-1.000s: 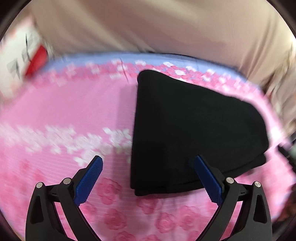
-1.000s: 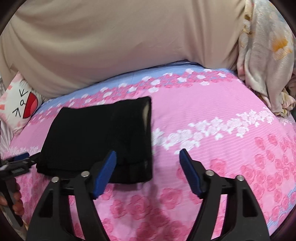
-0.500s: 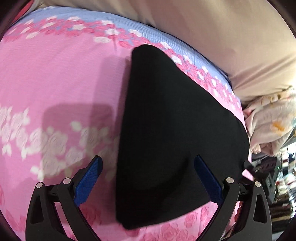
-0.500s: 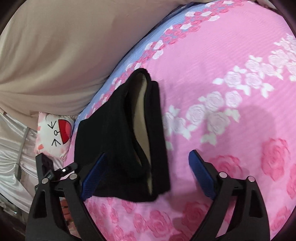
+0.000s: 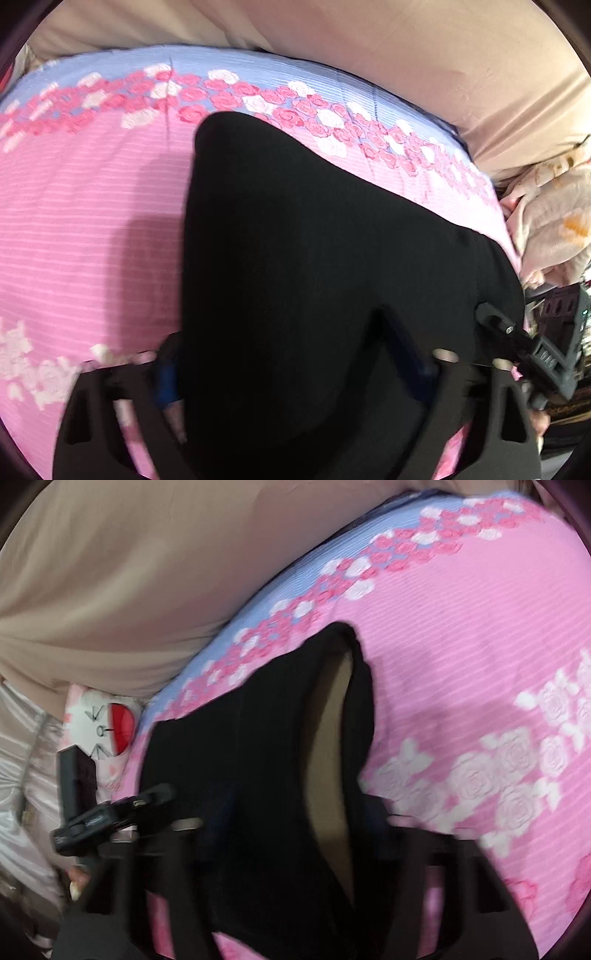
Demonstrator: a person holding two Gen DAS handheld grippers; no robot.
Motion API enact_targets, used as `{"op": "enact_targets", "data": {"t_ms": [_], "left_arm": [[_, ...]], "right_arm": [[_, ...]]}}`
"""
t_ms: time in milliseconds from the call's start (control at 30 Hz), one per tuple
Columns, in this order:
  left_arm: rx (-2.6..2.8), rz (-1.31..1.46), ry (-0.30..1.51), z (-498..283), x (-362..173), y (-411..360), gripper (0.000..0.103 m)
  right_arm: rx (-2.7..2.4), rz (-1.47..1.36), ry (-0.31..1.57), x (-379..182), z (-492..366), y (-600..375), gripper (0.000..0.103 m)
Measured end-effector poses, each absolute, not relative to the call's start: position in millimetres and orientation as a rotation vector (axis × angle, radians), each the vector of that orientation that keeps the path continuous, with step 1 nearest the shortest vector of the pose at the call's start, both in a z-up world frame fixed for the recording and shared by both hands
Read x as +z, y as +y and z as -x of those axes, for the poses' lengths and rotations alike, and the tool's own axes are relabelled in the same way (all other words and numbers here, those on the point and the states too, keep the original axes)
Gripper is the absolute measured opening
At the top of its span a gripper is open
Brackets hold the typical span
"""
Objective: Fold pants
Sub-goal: 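Grasp the folded trousers' end with the right gripper and lift it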
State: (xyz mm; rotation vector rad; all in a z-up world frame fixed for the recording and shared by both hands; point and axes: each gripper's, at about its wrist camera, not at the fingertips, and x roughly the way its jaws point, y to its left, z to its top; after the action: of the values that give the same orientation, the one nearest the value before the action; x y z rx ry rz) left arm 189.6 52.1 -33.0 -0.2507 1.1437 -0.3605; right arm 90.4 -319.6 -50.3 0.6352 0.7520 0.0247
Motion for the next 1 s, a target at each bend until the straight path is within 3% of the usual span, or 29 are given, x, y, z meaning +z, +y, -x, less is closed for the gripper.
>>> {"op": "enact_targets", "data": {"t_ms": [67, 100, 300, 433, 533, 600, 700, 733, 1000], "left_arm": [[-0.372, 0.268, 1.13, -180.8, -23.8, 59.0, 0.051], [-0.395, 0.288, 1.124, -174.0, -16.0, 64.6, 0.047], [-0.463, 0.263, 1.129, -119.1, 10.7, 66.7, 0.043], [-0.485, 0.226, 1.18, -68.9, -1.4, 61.5, 0.044], [-0.438, 0.164, 1.173, -45.9, -13.9, 53.6, 0.047], [-0.403, 0.147, 1.142, -41.4, -15.7, 52.0, 0.052], [-0.338, 0.164, 1.154, -41.0, -24.0, 55.4, 0.082], [-0.308, 0.176, 1.16, -40.4, -29.4, 58.6, 0.089], [-0.369, 0.226, 1.181, -25.9, -37.2, 56.3, 0.091]], "right_arm": [[0.019, -0.616, 0.738, -41.8, -81.5, -313.6, 0.036], [0.03, -0.62, 0.728, -37.6, -76.9, -310.8, 0.035], [0.083, -0.602, 0.706, -7.3, -18.4, -284.1, 0.033], [0.081, -0.638, 0.763, -20.1, 26.0, -273.0, 0.033], [0.055, -0.641, 0.796, -41.9, 41.3, -269.7, 0.037], [0.034, -0.642, 0.782, -48.9, 46.8, -271.1, 0.046], [-0.056, -0.584, 0.782, -50.9, 49.1, -270.4, 0.072], [-0.061, -0.58, 0.79, -52.6, 49.5, -270.1, 0.073], [-0.004, -0.62, 0.796, -64.5, 59.1, -266.5, 0.075]]}}
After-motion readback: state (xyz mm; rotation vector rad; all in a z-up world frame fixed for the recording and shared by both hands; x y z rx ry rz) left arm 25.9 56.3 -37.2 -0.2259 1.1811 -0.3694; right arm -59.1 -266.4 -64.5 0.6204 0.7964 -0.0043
